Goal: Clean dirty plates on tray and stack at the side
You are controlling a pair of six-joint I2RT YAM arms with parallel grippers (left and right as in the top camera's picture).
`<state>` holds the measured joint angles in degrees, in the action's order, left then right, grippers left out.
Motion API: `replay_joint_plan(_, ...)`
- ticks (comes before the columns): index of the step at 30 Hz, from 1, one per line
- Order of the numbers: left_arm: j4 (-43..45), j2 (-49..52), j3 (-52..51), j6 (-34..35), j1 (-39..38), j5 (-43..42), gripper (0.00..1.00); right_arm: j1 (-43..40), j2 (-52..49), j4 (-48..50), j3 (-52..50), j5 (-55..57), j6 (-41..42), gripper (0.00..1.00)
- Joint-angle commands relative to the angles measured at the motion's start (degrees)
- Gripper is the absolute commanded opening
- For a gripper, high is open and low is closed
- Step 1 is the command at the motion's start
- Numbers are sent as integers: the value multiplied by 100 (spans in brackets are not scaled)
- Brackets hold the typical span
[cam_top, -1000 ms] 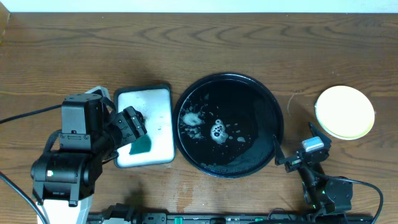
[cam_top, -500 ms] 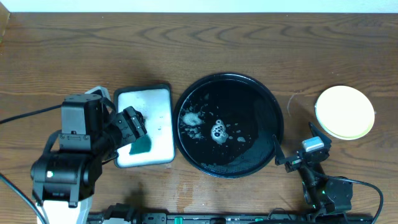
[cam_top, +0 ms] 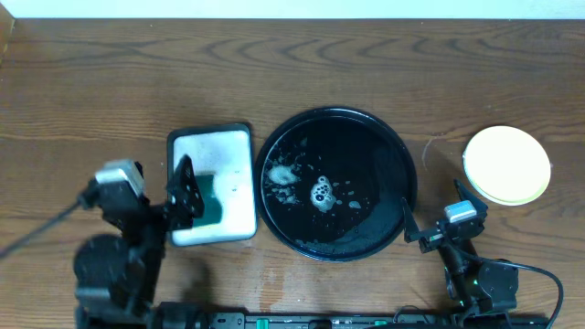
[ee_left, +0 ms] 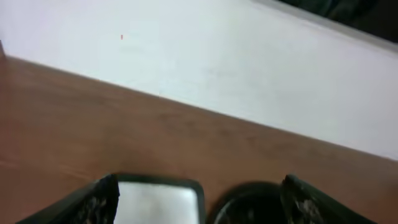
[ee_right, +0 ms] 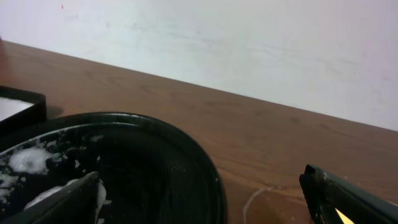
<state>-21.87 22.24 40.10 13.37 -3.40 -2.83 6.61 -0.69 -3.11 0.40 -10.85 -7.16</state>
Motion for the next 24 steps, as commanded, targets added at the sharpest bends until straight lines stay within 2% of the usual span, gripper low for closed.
replay_joint_plan(1,623,-874,-1064,-560,79,-17,83,-31,20,-17,-9,11,-22,99)
replay_joint_plan(8,1711,-2227,-2765,-584,177,-17,84,-31,20,-17,-9,11,-22,99)
replay_joint_plan(15,2863,-2216,-3801,-581,177,-17,84,-31,20,-17,-9,9,-22,99)
replay_joint_plan(24,2837,-2216,-3989,-584,177,-15,84,-31,20,-17,-9,9,-20,99)
